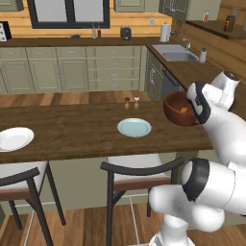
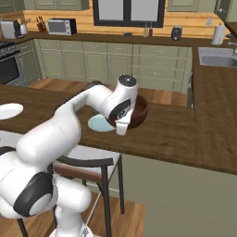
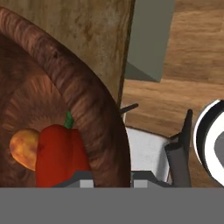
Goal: Pick the chicken drumstick and bell pepper from their plates and place them in the bowl. Then put the bowl in the fridge.
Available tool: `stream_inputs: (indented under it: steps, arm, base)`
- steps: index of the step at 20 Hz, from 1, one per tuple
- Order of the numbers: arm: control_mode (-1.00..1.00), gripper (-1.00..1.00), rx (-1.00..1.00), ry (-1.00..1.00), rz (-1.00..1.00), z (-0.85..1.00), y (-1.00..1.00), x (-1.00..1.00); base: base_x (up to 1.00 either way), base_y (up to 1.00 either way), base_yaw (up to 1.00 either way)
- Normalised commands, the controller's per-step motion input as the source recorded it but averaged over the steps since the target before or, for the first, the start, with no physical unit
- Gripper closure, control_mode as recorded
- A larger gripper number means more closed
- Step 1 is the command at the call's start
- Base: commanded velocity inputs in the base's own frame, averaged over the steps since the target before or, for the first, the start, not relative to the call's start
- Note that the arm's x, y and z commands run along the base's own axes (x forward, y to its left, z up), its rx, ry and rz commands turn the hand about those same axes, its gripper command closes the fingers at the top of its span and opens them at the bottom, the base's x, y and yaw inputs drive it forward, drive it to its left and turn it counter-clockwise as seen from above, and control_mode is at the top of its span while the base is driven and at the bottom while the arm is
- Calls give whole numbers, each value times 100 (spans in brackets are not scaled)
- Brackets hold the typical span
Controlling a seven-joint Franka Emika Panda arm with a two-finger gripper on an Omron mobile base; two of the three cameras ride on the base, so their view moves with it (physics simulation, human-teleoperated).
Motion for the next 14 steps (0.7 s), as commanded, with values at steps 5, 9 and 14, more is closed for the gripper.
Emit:
stream_inputs:
  steps: [5,9,14]
  arm:
    - [-100,100,-2,2,-8,72,42,-74]
    - [-100,100,0,0,-1,64,57,-84]
    - [-100,100,0,0,0,48,61,-100]
  base:
    - [0,0,0]
    - [0,0,0]
    - [0,0,0]
